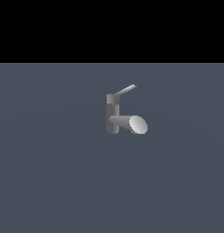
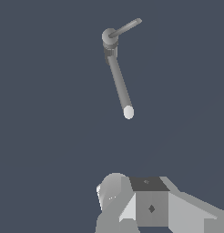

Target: Turn on the faucet by rotating a designated handle.

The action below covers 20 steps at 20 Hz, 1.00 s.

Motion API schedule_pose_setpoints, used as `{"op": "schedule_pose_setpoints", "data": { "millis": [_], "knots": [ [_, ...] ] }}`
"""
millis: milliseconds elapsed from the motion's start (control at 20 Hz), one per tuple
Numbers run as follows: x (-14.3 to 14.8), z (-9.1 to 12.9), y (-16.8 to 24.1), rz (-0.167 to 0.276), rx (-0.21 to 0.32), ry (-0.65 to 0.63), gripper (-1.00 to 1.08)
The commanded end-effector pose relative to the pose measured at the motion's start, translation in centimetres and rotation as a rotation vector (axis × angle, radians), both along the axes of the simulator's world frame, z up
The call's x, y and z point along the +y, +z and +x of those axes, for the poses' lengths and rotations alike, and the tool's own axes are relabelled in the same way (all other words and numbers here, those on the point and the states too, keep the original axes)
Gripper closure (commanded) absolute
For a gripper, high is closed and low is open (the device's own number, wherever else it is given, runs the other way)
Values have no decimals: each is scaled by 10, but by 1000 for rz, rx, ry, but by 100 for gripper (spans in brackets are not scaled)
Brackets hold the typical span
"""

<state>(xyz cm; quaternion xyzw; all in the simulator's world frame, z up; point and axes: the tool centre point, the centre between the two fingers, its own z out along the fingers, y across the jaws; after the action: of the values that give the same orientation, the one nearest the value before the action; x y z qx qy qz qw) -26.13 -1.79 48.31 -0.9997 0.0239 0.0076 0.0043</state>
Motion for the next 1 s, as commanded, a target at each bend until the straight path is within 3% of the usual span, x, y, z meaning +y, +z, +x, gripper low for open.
{"op": "schedule_pose_setpoints", "data": {
  "millis": [0, 500, 950],
  "knots": [
    [0, 0, 0, 0, 0, 0, 108],
    [8, 14, -14, 0, 0, -58, 108],
    [26, 55, -49, 0, -1, -210, 108]
  ]
}}
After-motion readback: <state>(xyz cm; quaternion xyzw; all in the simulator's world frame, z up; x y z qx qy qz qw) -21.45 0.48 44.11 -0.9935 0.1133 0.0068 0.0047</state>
